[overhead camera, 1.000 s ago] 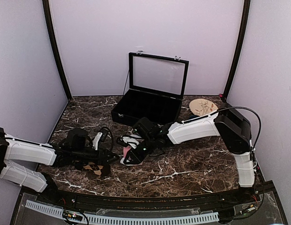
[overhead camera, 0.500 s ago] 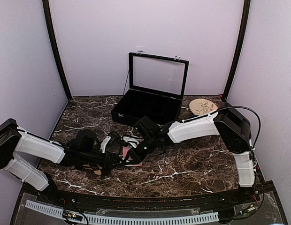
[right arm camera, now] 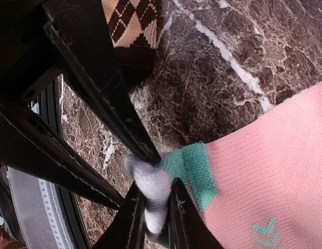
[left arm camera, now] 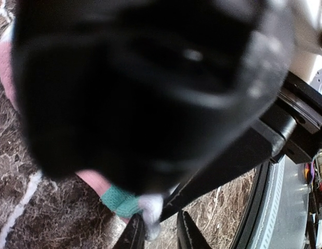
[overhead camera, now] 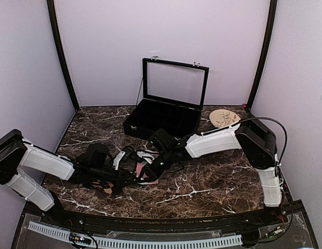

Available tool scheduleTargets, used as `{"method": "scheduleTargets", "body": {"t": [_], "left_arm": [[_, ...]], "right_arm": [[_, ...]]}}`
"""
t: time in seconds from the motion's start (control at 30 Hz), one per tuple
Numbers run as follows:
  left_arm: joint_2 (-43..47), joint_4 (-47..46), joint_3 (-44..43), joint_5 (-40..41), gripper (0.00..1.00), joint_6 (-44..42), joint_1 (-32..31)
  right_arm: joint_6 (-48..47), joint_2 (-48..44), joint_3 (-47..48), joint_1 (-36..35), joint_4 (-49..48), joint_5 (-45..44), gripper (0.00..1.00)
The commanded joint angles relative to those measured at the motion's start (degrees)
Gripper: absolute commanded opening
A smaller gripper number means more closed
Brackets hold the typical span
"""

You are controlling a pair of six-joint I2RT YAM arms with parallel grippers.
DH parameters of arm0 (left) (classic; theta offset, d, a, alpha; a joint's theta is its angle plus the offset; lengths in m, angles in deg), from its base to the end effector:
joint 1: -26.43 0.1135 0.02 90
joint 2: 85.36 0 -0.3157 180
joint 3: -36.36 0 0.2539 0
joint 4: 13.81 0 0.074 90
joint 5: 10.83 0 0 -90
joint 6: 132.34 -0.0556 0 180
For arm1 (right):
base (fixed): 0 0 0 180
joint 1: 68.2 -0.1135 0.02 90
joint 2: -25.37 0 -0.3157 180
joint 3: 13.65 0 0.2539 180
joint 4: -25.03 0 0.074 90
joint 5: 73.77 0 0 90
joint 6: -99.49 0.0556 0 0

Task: Roll the socks
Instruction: Roll the sock at the center of the board.

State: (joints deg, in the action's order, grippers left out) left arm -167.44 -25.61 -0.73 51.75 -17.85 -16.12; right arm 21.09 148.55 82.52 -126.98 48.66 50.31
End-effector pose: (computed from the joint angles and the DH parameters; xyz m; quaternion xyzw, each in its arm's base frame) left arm 0.1737 -0.1942 0.1792 0.2455 0.8263 -0.4290 0.2702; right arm 0.2300 0.4396 0.1696 -0.4507 0.7855 0.4111 0.1041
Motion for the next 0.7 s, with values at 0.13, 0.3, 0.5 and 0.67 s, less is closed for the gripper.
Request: {"method": "scheduleTargets", "body": {"t": [0.13,0.3,0.5,0.67], "left_arm": [[0.47,-0.89,0.00,-2.21,0.20,-1.82,-0.22],[0.73,-0.89,0.89,-2.70,0.17,-2.46,-0.10],[-0.11,-1.56,1.35,-3.30,0.09,-2.69,-0.09],[-0.58,-2.07,1.73,-3.30,0.00,-3.00,-0.10]], "right_arm": [[-0.91,0.60,0.15,0.36,-1.19,3.24,0.16],[-1.06,0.52,-0.06,0.40,-1.22,4.01,0.16],[-1.09,0.58,0.10,0.37,-1.17,4.56,0.16],[-1.21,0.58,0.27,0.45,-1.05,5.00,0.16]]}}
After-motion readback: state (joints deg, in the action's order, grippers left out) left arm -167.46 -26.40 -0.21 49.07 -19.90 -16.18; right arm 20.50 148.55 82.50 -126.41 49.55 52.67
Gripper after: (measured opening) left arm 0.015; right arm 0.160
